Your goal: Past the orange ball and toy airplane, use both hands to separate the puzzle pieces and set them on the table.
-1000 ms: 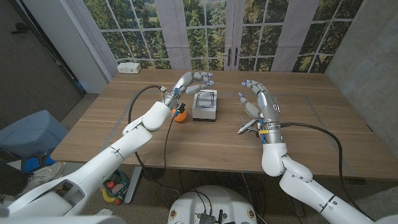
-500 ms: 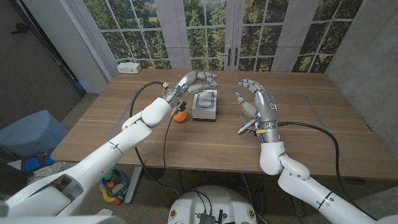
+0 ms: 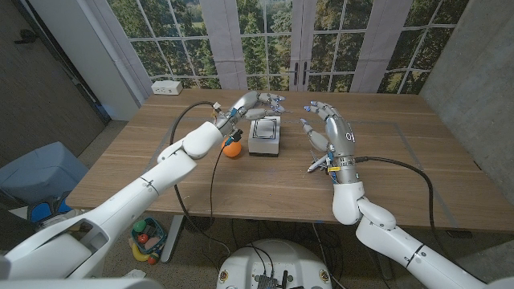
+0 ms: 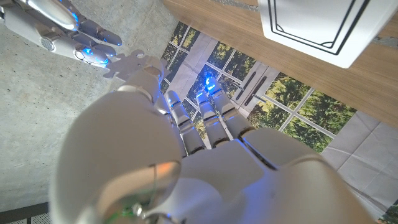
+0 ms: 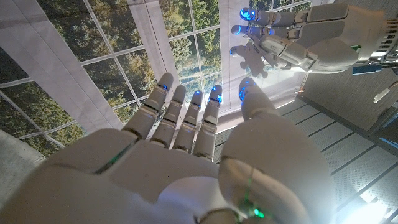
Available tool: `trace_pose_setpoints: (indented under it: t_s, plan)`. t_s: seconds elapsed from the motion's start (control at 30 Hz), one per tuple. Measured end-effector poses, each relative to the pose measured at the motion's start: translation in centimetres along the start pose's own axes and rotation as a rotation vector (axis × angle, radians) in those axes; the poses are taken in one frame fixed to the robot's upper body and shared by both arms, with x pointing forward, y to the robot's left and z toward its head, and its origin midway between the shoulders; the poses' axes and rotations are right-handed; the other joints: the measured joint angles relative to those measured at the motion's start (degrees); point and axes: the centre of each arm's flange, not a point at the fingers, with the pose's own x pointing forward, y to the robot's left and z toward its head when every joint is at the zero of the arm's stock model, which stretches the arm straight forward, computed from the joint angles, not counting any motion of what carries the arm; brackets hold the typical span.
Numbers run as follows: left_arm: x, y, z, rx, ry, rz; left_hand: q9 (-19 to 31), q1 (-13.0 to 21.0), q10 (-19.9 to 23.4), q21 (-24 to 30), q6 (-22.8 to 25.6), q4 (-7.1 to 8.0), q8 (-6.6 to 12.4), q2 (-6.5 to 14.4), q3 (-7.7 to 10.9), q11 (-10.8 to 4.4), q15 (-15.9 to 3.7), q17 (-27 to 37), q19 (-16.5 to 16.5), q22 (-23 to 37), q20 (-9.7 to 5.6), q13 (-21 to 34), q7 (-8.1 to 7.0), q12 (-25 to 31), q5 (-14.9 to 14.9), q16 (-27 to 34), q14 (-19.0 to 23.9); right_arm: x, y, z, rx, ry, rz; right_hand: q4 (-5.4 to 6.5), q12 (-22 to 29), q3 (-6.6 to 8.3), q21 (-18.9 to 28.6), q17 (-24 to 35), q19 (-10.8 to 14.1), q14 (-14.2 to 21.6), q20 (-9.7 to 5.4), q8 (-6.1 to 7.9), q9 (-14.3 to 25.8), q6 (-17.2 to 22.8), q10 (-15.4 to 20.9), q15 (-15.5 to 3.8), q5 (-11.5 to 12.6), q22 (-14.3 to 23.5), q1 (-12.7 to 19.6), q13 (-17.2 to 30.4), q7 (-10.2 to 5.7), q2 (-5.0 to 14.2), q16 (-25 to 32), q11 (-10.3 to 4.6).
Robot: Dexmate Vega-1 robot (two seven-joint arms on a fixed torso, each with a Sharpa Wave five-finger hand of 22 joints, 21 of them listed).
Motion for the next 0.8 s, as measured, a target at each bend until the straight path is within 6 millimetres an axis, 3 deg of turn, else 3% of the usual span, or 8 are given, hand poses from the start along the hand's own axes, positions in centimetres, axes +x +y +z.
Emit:
trace_pose_setpoints:
  t_s: [0.73, 0.8]
  plan:
    - [0.9, -0.3, 0.4, -0.055, 0.018, -0.088, 0.03, 0.31, -1.21, 0.0, 0.41, 0.01, -0.22, 0.31, -0.48, -0.03, -0.02, 0.0, -0.6, 0.01, 0.0, 0.01, 0.42, -0.56, 0.0, 0.0, -1.03, 0.4, 1.0, 0.4, 0.035, -0.024, -0.019, 0.29, 1.31, -1.43, 0.0, 1.48, -0.01, 1.45, 0.0, 0.66, 0.27, 2.33, 1.9, -0.02, -0.42, -0.01, 0.39, 1.09, -0.57, -0.39, 2.0, -1.86]
    - [1.0, -0.3, 0.4, -0.061, 0.019, -0.097, 0.03, 0.31, -1.33, 0.0, 0.41, 0.01, -0.22, 0.31, -0.48, 0.09, -0.02, 0.01, -0.6, 0.01, 0.0, 0.01, 0.42, -0.56, 0.0, 0.0, -1.03, 0.4, 1.1, 0.4, 0.038, -0.027, -0.022, 0.3, 1.64, -1.57, 0.29, 1.62, -0.01, 1.86, 0.0, 0.96, 0.27, 2.96, 2.68, 0.01, -0.42, -0.01, 1.36, 1.35, -0.71, -1.35, 2.15, -1.86]
